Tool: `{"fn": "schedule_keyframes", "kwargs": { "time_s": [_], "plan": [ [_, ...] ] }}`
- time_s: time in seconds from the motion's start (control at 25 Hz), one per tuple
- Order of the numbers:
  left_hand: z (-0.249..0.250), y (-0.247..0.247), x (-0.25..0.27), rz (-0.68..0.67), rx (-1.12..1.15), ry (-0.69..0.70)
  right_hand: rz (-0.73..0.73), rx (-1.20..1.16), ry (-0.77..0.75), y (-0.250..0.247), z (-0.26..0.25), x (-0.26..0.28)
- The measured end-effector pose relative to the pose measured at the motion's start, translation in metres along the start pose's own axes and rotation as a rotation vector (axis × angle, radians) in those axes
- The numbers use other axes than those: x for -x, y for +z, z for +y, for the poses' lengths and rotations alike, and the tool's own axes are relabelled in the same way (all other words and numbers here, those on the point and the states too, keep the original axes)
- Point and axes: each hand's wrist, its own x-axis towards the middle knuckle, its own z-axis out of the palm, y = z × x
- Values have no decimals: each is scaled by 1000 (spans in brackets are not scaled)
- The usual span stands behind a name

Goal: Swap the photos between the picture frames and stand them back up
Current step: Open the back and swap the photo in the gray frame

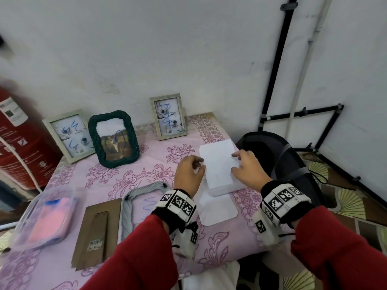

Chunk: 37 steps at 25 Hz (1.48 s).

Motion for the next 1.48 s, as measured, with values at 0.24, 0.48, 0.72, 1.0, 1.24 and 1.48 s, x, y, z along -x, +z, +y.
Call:
{"fn": "schedule_keyframes", "kwargs": {
  "time_s": [0.24,0.48,0.72,1.0,1.24,1.48],
  "plan": [
    [-9,17,-16,-28,-1,-273,-48,94,32,7,5,-13],
    [-11,16,-12,128,115,-182,90,-6,-2,12,11,-14],
    [-7,10,-10,172,267,-174,162,-84,-30,12,14,-12],
    [5,-1,-11,84,461,-157,205,-138,-75,3,5,-9],
    [19,-38,-18,151,657,-95,382,-291,-188,-1,-23,-4],
    [19,-81,-10,144,688,-2,378,-427,-296,7,-65,7]
  ]
}}
